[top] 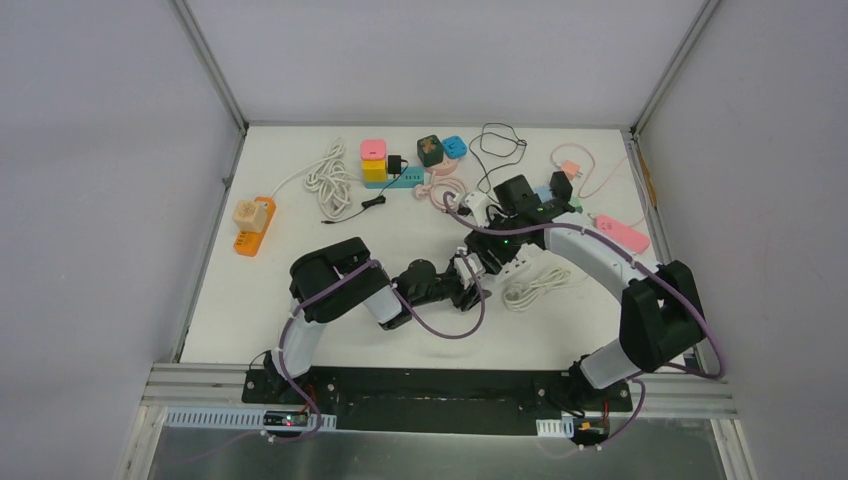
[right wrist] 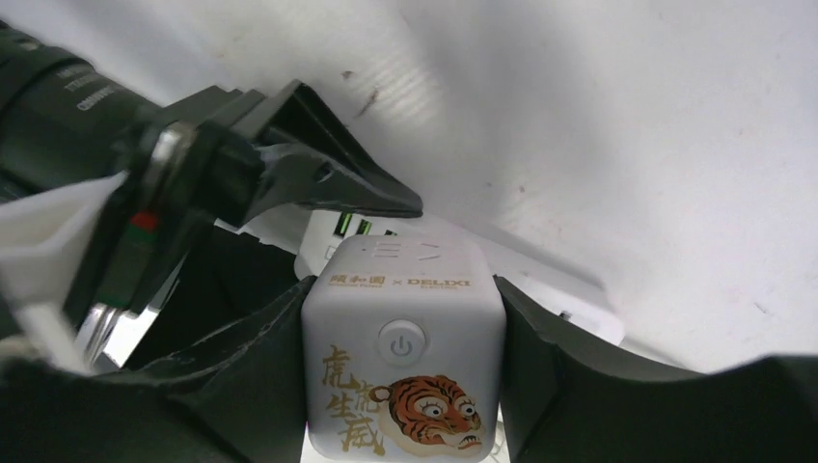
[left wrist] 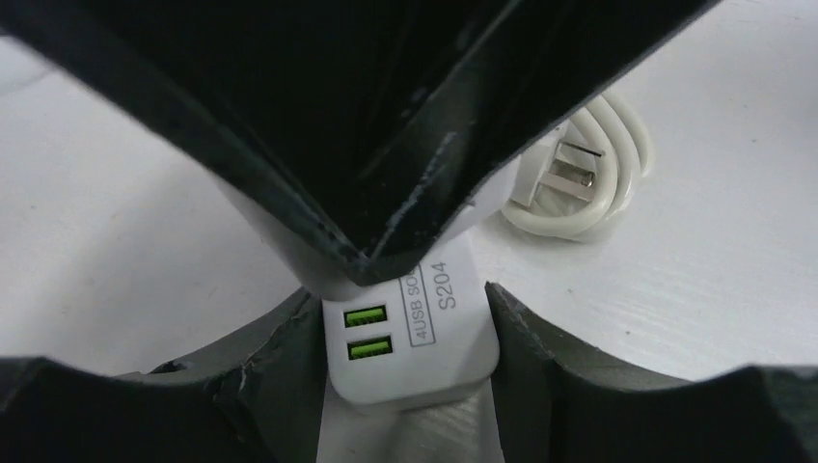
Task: Pull the plug off the socket
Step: Remove the plug from the socket.
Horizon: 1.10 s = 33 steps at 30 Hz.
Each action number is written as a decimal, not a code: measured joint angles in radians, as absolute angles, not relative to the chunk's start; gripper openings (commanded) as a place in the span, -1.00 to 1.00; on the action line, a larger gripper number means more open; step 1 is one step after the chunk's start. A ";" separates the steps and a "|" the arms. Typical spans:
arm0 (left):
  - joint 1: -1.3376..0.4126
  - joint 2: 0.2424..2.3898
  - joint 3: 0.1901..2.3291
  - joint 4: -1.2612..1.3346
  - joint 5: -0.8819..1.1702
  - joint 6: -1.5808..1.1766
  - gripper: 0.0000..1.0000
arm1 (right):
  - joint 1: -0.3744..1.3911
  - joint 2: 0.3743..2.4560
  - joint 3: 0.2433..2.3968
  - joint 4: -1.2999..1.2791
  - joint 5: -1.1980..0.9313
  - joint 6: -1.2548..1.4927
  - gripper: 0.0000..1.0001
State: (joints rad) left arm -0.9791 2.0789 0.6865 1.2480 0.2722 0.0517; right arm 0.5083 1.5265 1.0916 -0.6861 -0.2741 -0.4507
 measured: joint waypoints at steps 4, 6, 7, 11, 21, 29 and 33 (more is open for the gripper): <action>-0.968 2.079 0.668 1.239 0.273 0.063 -1.00 | 0.561 1.505 1.096 -0.704 -0.301 -0.448 -1.00; -0.968 2.079 0.670 1.239 0.273 0.066 -1.00 | 0.559 1.496 1.096 -0.707 -0.304 -0.451 -1.00; -0.969 2.079 0.672 1.238 0.273 0.067 -1.00 | 0.554 1.493 1.096 -0.710 -0.310 -0.452 -1.00; -0.970 2.079 0.690 1.232 0.286 0.068 -1.00 | 0.515 1.489 1.096 -0.720 -0.356 -0.454 -1.00; -0.969 2.079 0.691 1.230 0.290 0.066 -0.39 | 0.363 1.458 1.096 -0.750 -0.421 -0.455 -1.00; -0.969 2.079 0.666 1.267 0.271 0.044 0.45 | 0.257 1.456 1.096 -0.754 -0.445 -0.454 -1.00; -0.969 2.075 0.639 1.299 0.259 0.034 0.57 | 0.208 1.450 1.096 -0.754 -0.465 -0.454 -1.00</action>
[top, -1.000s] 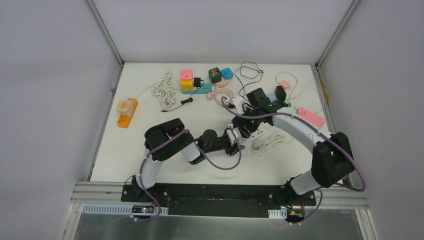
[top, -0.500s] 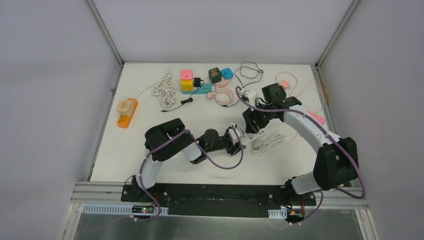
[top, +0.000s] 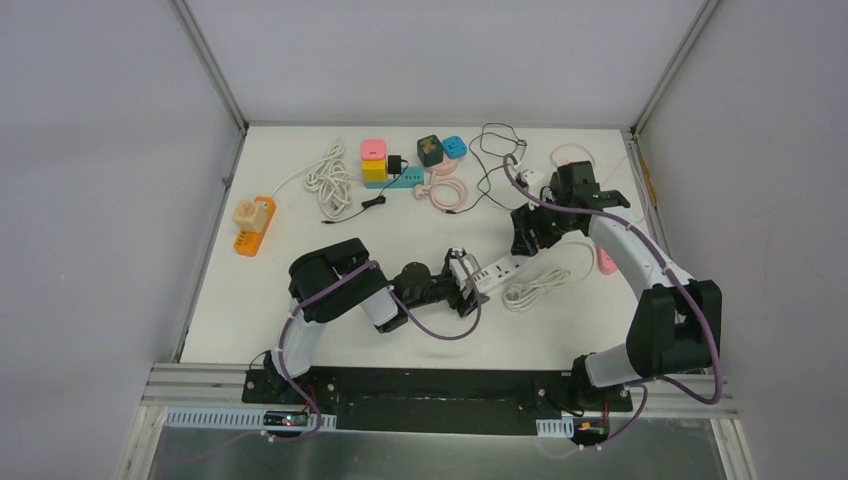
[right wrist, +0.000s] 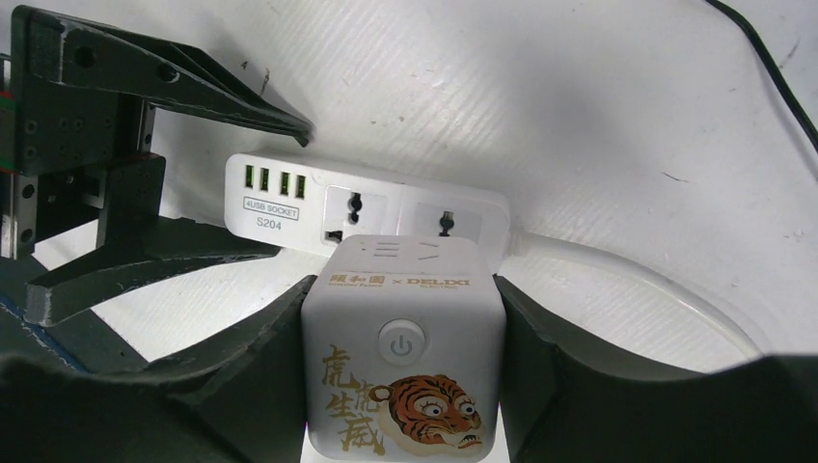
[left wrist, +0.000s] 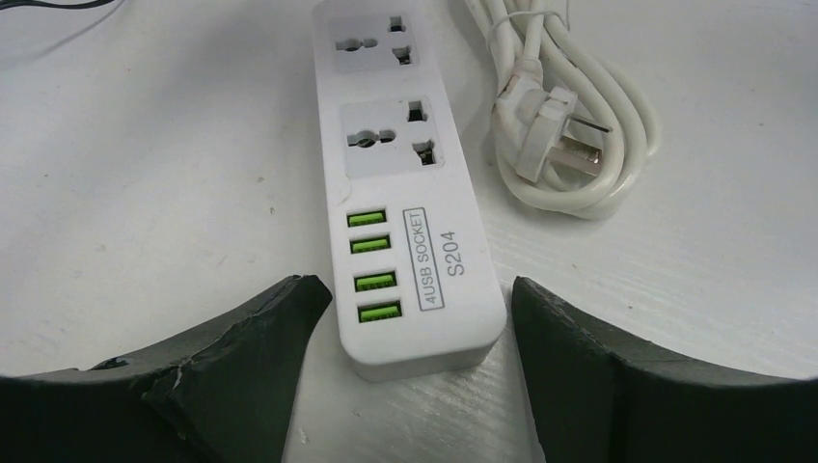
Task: Pull the plug off the socket
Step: Remove the plug from the socket, then place the plug at the center of the board.
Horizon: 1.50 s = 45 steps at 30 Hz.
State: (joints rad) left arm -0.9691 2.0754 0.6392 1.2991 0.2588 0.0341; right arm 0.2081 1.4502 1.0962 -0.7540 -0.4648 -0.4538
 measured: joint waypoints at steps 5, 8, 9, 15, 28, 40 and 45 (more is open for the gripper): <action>-0.969 2.072 0.617 1.325 0.252 0.032 0.70 | 0.163 1.442 1.096 -0.754 -0.483 -0.453 -1.00; -0.969 2.068 0.604 1.334 0.243 0.031 0.85 | 0.142 1.438 1.096 -0.754 -0.488 -0.453 -1.00; -0.969 2.067 0.601 1.336 0.241 0.029 0.91 | 0.136 1.437 1.096 -0.753 -0.489 -0.453 -1.00; -0.969 2.059 0.580 1.353 0.236 0.025 0.98 | 0.108 1.437 1.096 -0.752 -0.500 -0.451 -1.00; -0.969 2.046 0.559 1.359 0.236 0.026 0.98 | 0.078 1.629 1.311 -0.724 -0.475 -0.425 -1.00; -0.969 2.037 0.542 1.363 0.235 0.038 0.98 | 0.050 1.985 1.600 -0.716 -0.449 -0.362 -0.76; -0.969 2.036 0.541 1.364 0.235 0.040 0.98 | 0.051 2.071 1.663 -0.733 -0.440 -0.346 -0.36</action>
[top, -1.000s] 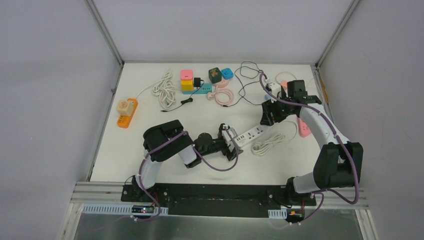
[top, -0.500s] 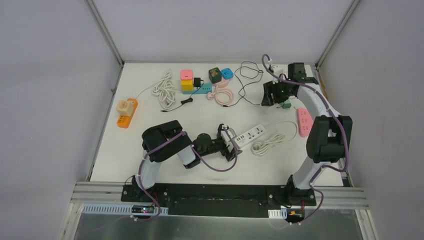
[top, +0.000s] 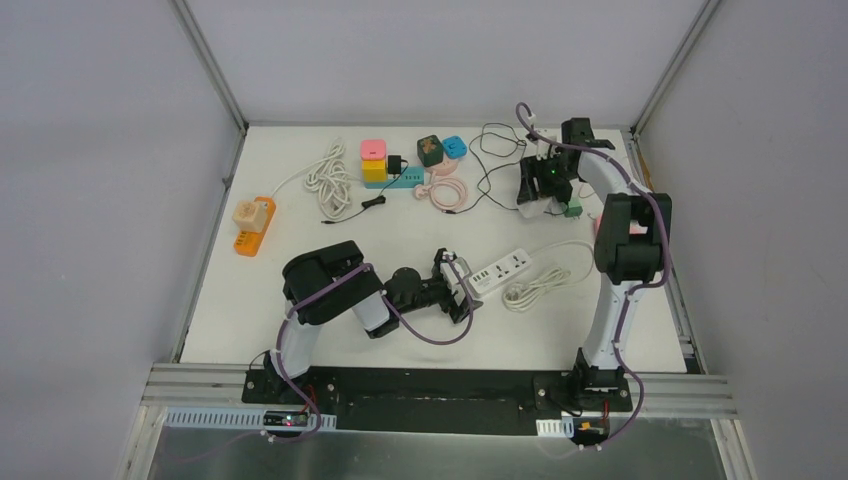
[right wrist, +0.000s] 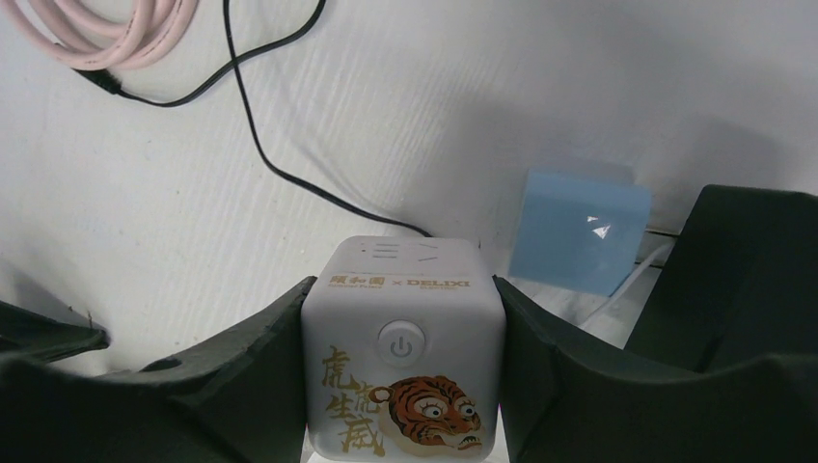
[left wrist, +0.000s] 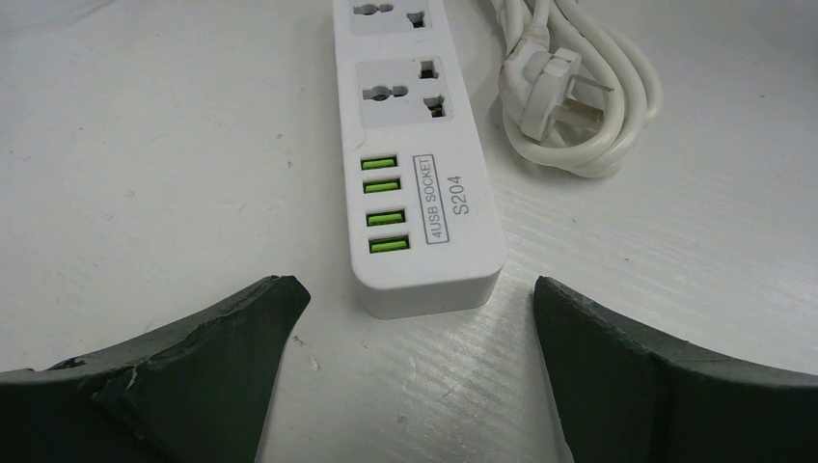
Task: Pull the plug off the socket
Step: Place the plug at the center of the board.
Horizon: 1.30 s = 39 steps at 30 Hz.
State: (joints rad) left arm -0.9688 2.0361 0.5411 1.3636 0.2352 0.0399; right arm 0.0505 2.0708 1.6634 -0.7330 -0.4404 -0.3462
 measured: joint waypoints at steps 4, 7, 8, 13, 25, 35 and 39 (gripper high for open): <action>-0.969 2.036 0.541 1.364 0.235 0.041 0.98 | 0.056 2.115 1.710 -0.747 -0.426 -0.337 0.19; -0.969 2.036 0.541 1.364 0.235 0.041 0.98 | 0.063 2.128 1.731 -0.756 -0.404 -0.332 0.53; -0.969 2.036 0.541 1.364 0.235 0.041 0.98 | 0.065 2.128 1.734 -0.757 -0.397 -0.328 0.67; -0.969 2.036 0.541 1.364 0.235 0.041 0.98 | 0.074 2.128 1.744 -0.755 -0.360 -0.323 1.00; -0.969 2.036 0.527 1.384 0.236 0.045 0.98 | 0.075 1.945 1.635 -0.727 -0.308 -0.338 1.00; -0.969 2.036 0.523 1.391 0.236 0.049 0.98 | 0.075 1.552 1.383 -0.636 -0.315 -0.421 1.00; -0.969 2.036 0.522 1.392 0.236 0.049 0.98 | 0.072 1.419 1.249 -0.598 -0.363 -0.448 1.00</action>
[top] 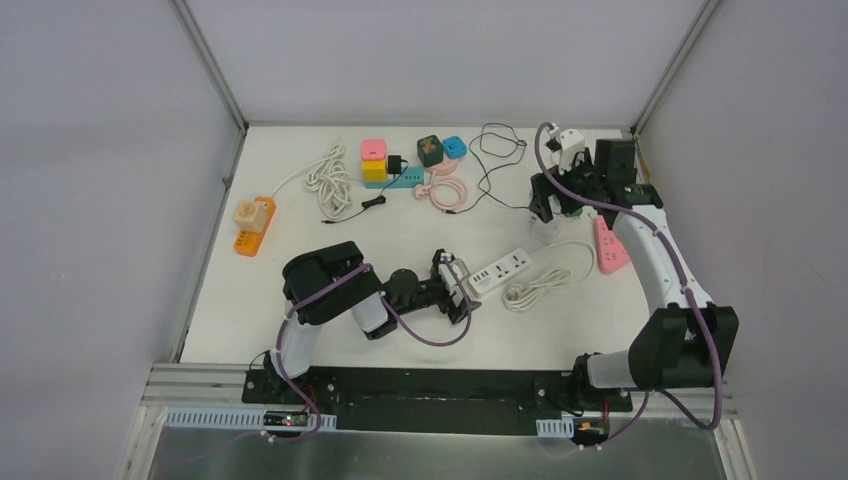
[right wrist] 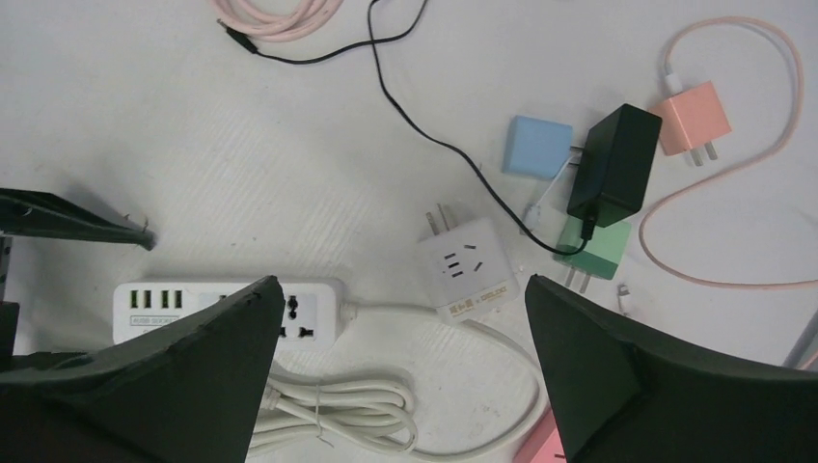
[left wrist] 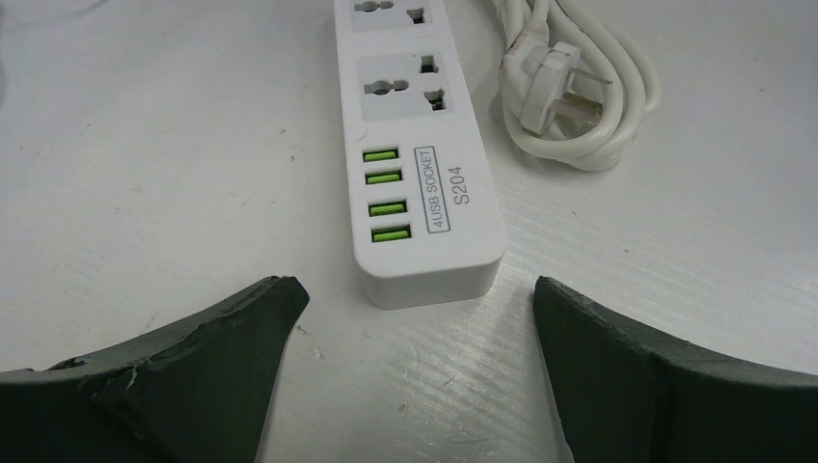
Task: Pull the plug off the socket
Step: Place the plug at the center of the board.
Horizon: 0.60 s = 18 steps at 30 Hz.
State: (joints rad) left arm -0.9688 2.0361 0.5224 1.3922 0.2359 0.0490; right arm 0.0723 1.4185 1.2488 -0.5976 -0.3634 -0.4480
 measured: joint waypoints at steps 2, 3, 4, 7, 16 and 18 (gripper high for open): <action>-0.969 2.036 0.522 1.393 0.237 0.048 0.98 | 0.065 1.367 1.189 -0.570 -0.407 -0.451 1.00; -0.969 2.036 0.522 1.393 0.237 0.047 0.98 | 0.058 1.343 1.159 -0.557 -0.438 -0.450 1.00; -0.969 2.036 0.522 1.393 0.237 0.044 0.98 | 0.050 1.324 1.135 -0.549 -0.469 -0.450 1.00; -0.969 2.036 0.522 1.394 0.236 0.039 0.97 | 0.028 1.302 1.099 -0.544 -0.572 -0.446 1.00; -0.987 2.032 0.522 1.387 0.170 0.004 0.88 | 0.018 1.303 1.098 -0.598 -0.720 -0.443 1.00; -1.007 2.024 0.524 1.371 0.130 0.003 0.87 | 0.018 1.303 1.098 -0.612 -0.730 -0.443 0.99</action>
